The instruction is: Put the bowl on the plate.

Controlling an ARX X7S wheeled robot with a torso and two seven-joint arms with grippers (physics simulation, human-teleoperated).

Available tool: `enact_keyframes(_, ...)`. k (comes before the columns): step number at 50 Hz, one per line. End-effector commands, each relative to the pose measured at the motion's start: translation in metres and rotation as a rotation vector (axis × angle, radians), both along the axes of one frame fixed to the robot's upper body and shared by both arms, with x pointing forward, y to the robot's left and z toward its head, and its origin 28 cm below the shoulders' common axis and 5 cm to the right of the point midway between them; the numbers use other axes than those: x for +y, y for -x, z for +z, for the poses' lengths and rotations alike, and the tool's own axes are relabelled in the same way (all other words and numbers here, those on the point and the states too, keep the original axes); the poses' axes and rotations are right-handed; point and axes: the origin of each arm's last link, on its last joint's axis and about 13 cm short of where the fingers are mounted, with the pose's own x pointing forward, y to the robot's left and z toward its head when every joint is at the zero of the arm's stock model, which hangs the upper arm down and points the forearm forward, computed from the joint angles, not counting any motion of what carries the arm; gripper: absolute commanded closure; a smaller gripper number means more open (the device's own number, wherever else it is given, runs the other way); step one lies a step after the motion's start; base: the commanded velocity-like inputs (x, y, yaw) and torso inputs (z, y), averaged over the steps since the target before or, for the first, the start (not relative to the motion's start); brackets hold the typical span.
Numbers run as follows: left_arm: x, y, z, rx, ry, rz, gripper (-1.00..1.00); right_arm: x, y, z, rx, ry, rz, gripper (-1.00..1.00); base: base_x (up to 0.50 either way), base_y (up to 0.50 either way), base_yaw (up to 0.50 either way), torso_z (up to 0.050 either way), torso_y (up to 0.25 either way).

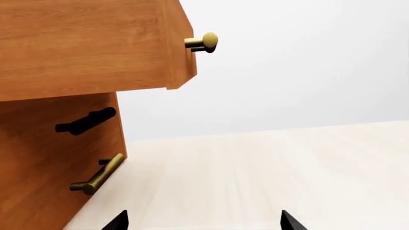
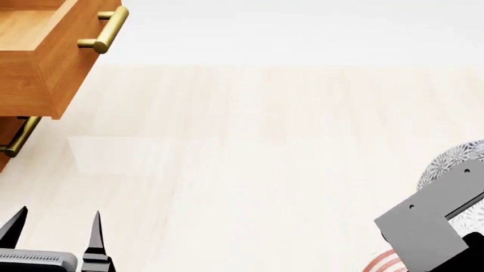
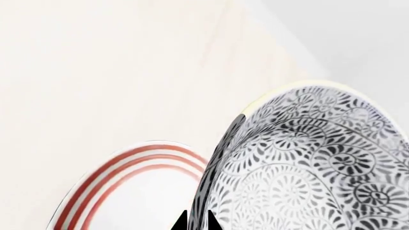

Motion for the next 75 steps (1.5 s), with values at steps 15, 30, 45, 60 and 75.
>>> enact_keyframes(15, -0.001, -0.001, -0.001, 0.0, -0.002, -0.003, -1.0, -0.008, 0.0, -0.017, 0.002, -0.05, -0.037, 1.0, 0.0, 0.0, 0.0, 0.0, 0.001)
enact_keyframes(30, -0.001, 0.0, 0.0, -0.002, 0.0, -0.005, -1.0, -0.009, 0.001, -0.03, 0.01, -0.103, -0.039, 1.0, 0.0, 0.0, 0.0, 0.0, 0.0)
enact_keyframes(45, -0.001, 0.0, 0.0, -0.001, 0.001, -0.003, -1.0, -0.008, -0.008, -0.031, 0.012, -0.114, -0.03, 1.0, 0.0, 0.0, 0.0, 0.0, 0.001)
enact_keyframes(60, -0.001, 0.001, 0.0, -0.002, 0.001, -0.004, -1.0, -0.013, -0.01, -0.042, 0.032, -0.144, -0.048, 1.0, 0.0, 0.0, 0.0, 0.0, 0.0)
enact_keyframes(75, -0.001, 0.0, 0.001, -0.003, 0.0, -0.007, -1.0, -0.016, -0.014, -0.06, 0.067, -0.185, -0.064, 1.0, 0.0, 0.0, 0.0, 0.001, 0.001)
